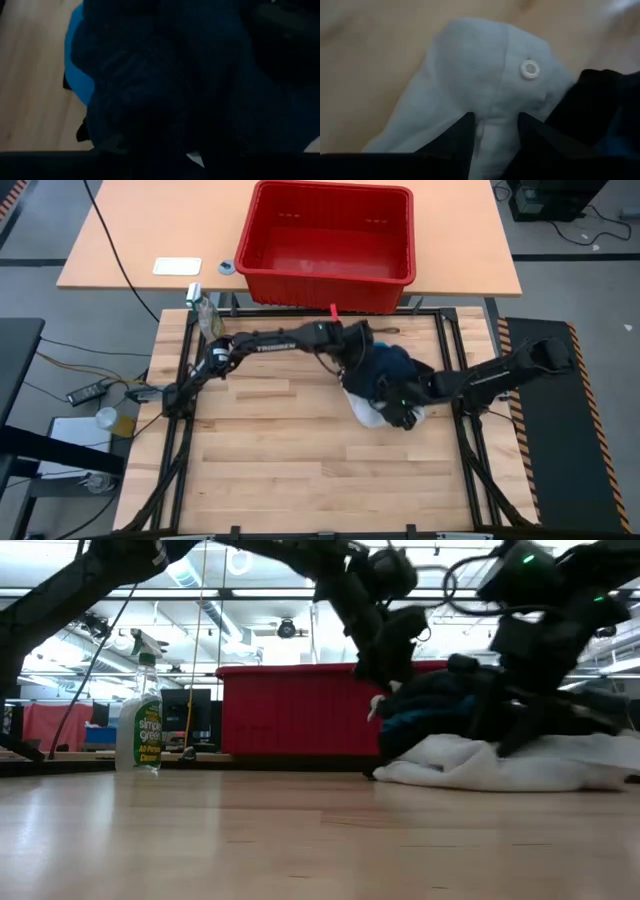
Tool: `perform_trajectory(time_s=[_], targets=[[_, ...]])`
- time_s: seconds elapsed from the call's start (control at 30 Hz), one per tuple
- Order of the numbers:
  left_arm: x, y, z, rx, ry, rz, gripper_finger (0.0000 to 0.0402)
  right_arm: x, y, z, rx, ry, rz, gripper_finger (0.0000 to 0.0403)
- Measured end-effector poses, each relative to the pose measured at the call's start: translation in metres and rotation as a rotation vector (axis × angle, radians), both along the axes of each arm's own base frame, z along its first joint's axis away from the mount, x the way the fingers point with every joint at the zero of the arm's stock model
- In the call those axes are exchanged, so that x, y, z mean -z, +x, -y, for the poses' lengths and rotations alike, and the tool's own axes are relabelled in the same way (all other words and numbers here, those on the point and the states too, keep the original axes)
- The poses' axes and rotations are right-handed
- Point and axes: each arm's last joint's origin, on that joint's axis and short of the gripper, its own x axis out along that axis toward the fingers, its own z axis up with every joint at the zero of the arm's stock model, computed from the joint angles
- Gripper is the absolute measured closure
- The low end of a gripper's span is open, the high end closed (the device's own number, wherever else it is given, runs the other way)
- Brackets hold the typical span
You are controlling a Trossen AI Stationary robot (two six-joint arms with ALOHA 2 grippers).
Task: Fold laundry
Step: Put the stacked clothes into the red bin
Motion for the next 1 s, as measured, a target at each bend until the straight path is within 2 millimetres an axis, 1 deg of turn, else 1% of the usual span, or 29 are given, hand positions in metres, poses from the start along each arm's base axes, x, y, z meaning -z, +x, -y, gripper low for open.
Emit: perform_trajectory(time_s=[0.13, 0.23, 0.37, 0.47, 0.53, 0.6, 0.73, 0.8, 0.9, 1.0], targets=[[0.001, -0.007, -0.028, -0.014, -0.032, -0.003, 0.0244, -0.003, 0.004, 0.029, 0.017, -0.006, 0.037, 0.0241], [0.001, -0.010, -0.041, -0.011, -0.009, -0.003, 0.0244, -0.004, 0.005, 0.048, 0.014, -0.020, 0.067, 0.0241], [0.001, -0.018, -0.065, -0.041, -0.008, -0.011, 0.0244, -0.001, 0.010, 0.070, 0.021, -0.044, 0.106, 0.0241], [0.001, -0.025, -0.082, -0.060, -0.041, -0.011, 0.0244, 0.003, 0.015, 0.082, 0.051, -0.062, 0.137, 0.0241], [0.001, -0.027, -0.087, -0.063, -0.052, -0.008, 0.0244, 0.004, 0.020, 0.086, 0.062, -0.049, 0.139, 0.0241], [0.000, -0.028, -0.087, -0.063, -0.053, -0.010, 0.0244, 0.002, 0.025, 0.087, 0.077, -0.029, 0.142, 0.0241], [-0.002, -0.030, -0.087, -0.062, -0.048, -0.016, 0.0244, -0.007, 0.033, 0.089, 0.140, 0.046, 0.197, 0.0241], [-0.003, -0.032, -0.091, -0.073, -0.052, -0.020, 0.0244, -0.011, 0.035, 0.089, 0.169, 0.094, 0.222, 0.0241], [-0.007, -0.040, -0.096, -0.084, -0.068, -0.040, 0.0244, -0.023, 0.035, 0.087, 0.209, 0.187, 0.266, 0.0241], [-0.014, -0.042, -0.095, -0.087, -0.061, -0.028, 0.0244, -0.038, 0.033, 0.082, 0.283, 0.268, 0.328, 0.0241]])
